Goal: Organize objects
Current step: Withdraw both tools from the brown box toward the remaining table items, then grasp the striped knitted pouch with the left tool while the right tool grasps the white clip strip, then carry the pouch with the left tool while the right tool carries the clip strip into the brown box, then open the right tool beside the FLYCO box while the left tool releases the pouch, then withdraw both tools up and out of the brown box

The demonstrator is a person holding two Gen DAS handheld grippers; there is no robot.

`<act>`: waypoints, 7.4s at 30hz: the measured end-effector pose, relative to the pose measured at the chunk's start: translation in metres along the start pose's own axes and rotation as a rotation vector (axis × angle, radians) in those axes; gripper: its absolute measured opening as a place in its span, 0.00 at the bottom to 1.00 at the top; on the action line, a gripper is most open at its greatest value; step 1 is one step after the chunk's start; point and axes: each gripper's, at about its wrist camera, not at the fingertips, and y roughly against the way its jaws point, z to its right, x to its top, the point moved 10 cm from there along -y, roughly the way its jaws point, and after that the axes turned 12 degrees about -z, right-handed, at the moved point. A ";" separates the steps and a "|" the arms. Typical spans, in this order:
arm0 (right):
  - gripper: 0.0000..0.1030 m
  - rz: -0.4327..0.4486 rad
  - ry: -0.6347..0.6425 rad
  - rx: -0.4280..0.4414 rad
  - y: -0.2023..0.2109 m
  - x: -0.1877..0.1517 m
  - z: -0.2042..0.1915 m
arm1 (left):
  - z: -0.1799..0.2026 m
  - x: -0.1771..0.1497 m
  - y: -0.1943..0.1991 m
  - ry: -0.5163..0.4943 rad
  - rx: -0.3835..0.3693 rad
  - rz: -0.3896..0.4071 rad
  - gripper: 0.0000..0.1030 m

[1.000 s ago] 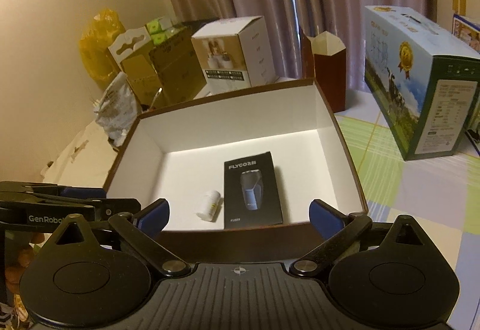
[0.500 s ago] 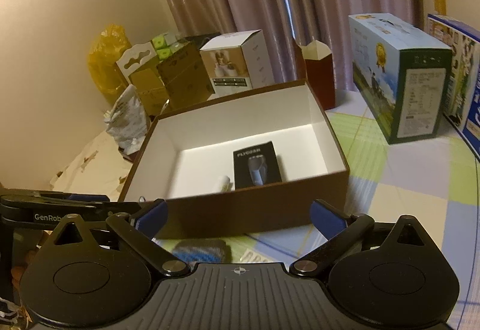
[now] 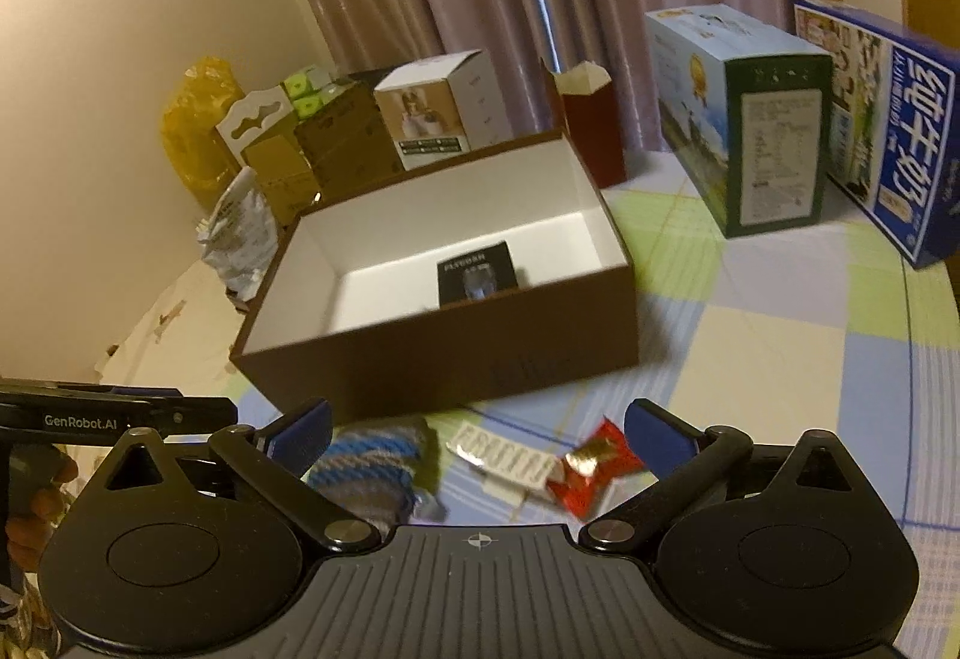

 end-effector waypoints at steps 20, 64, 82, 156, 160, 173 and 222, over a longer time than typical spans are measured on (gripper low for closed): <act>0.98 -0.087 -0.030 -0.032 -0.015 -0.049 0.011 | 0.010 -0.044 -0.028 -0.004 0.015 -0.104 0.77; 0.98 -0.186 0.100 -0.088 -0.122 -0.028 0.038 | 0.001 -0.006 -0.149 0.061 0.083 -0.194 0.90; 0.78 -0.262 0.358 -0.032 -0.169 -0.024 0.011 | -0.021 -0.001 -0.135 0.079 0.028 -0.134 0.29; 0.24 -0.077 0.235 -0.148 -0.151 0.134 0.023 | -0.062 0.146 -0.084 0.043 0.110 0.055 0.29; 0.24 -0.115 0.231 -0.167 -0.167 0.133 0.032 | -0.068 0.148 -0.106 0.052 0.122 0.007 0.29; 0.24 -0.180 0.239 -0.207 -0.195 0.127 0.048 | -0.074 0.145 -0.150 0.064 0.133 -0.080 0.31; 0.93 -0.081 0.237 -0.095 -0.152 0.126 0.027 | -0.039 0.141 -0.114 -0.047 0.093 -0.027 0.93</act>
